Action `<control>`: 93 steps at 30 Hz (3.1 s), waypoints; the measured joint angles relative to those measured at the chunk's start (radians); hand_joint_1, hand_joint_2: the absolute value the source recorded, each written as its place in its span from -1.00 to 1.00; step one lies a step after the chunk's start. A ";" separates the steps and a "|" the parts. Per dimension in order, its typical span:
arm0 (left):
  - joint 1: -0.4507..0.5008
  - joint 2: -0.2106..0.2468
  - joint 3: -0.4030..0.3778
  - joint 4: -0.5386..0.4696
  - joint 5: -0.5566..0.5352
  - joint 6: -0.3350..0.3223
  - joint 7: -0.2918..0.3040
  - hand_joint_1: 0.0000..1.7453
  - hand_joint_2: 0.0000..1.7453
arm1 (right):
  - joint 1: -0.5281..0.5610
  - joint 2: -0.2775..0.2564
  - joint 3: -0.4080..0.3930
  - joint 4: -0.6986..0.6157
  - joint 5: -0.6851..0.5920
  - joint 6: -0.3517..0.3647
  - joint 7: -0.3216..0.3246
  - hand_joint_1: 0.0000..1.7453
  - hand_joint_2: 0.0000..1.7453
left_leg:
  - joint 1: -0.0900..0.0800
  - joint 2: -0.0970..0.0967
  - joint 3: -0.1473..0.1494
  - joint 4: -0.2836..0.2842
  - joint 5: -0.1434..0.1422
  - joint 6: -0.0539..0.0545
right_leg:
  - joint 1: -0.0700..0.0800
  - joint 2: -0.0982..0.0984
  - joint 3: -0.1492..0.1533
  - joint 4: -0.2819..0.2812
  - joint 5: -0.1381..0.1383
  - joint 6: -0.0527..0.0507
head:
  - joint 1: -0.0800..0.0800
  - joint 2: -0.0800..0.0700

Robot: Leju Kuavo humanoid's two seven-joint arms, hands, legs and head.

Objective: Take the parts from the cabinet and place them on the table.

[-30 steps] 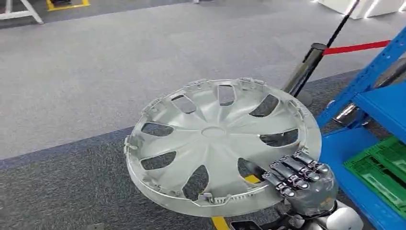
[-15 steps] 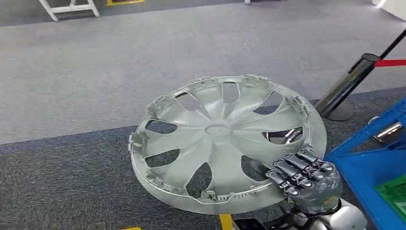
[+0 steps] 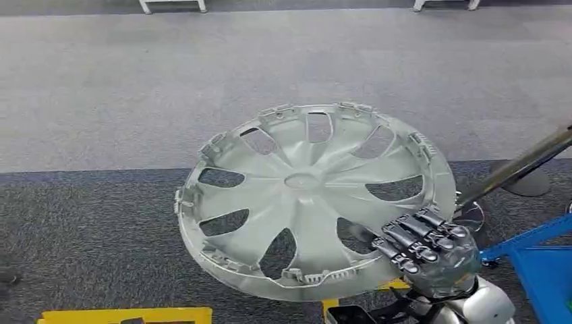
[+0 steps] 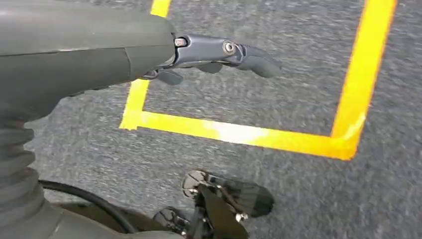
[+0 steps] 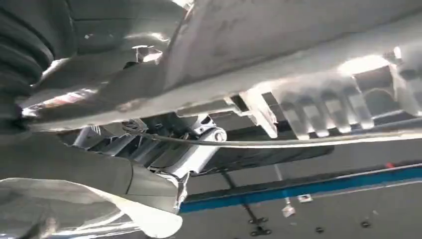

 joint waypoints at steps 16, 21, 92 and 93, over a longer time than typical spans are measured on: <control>0.014 0.005 0.002 0.000 -0.011 -0.020 -0.010 -1.00 1.00 | 0.009 -0.022 -0.002 -0.020 0.017 0.000 0.000 1.00 1.00 | 0.004 -0.067 -0.045 0.092 -0.052 -0.036 | -0.007 0.089 -0.017 -0.022 0.058 -0.034 | -0.003 0.000; 0.014 0.005 0.002 0.000 -0.014 -0.022 -0.009 -1.00 1.00 | 0.011 -0.023 -0.003 -0.022 0.019 0.000 -0.001 1.00 1.00 | 0.010 -0.026 -0.141 0.297 -0.111 -0.042 | 0.000 0.016 -0.012 -0.022 0.049 -0.039 | -0.002 0.000; 0.013 0.000 0.027 0.000 -0.068 -0.023 0.010 -1.00 1.00 | -0.002 -0.026 -0.003 -0.063 -0.008 0.000 0.000 1.00 1.00 | 0.007 0.001 0.007 0.001 -0.003 0.006 | 0.000 0.021 -0.007 0.013 -0.004 0.002 | 0.002 0.000; 0.011 0.000 0.027 0.000 -0.070 -0.022 0.014 -1.00 1.00 | -0.003 -0.026 -0.003 -0.063 -0.009 0.000 0.000 1.00 1.00 | 0.008 -0.010 0.006 0.002 -0.002 0.011 | -0.001 0.050 -0.043 0.085 -0.040 0.003 | 0.007 0.000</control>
